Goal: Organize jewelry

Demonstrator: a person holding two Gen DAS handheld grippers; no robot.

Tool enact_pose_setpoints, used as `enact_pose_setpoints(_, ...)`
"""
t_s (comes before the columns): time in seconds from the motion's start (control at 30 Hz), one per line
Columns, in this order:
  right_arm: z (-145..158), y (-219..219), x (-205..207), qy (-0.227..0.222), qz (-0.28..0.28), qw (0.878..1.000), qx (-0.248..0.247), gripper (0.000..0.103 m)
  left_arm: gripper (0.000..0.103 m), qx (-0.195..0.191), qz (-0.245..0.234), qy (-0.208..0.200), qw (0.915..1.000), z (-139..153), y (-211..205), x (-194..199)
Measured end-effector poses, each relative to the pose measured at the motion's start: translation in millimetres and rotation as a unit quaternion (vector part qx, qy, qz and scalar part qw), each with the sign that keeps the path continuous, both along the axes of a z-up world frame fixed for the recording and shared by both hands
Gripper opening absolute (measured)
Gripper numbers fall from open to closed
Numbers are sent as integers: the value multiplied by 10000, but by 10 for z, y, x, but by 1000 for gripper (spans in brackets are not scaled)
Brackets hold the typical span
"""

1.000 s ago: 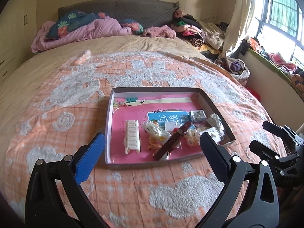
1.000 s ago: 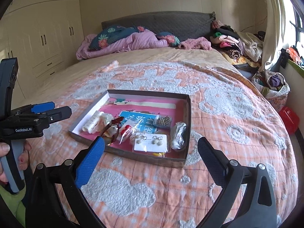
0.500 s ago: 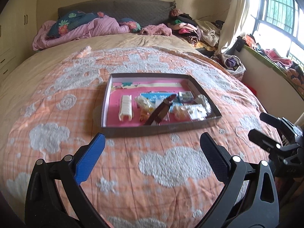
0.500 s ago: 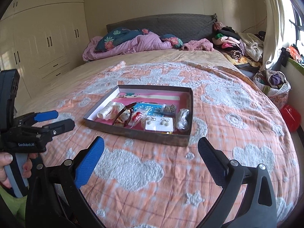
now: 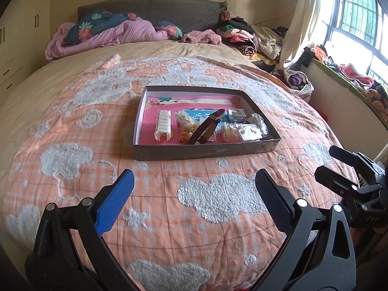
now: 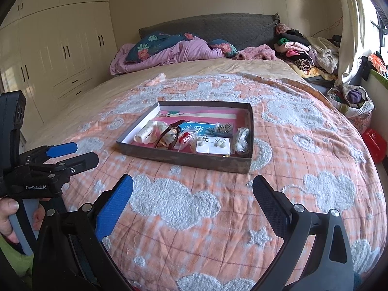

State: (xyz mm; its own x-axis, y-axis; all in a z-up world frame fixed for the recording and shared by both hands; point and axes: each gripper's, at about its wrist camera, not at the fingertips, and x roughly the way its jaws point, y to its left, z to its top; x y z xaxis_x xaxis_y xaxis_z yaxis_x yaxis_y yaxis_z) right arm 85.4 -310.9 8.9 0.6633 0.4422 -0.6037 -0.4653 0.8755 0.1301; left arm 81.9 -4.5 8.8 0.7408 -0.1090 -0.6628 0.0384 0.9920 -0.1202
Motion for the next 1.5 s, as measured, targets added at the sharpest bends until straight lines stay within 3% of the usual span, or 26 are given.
enact_pose_setpoints(1.5,52,-12,-52,-62,-13,10000,-5,98,93,2,67,-52,10000,92,16,-85)
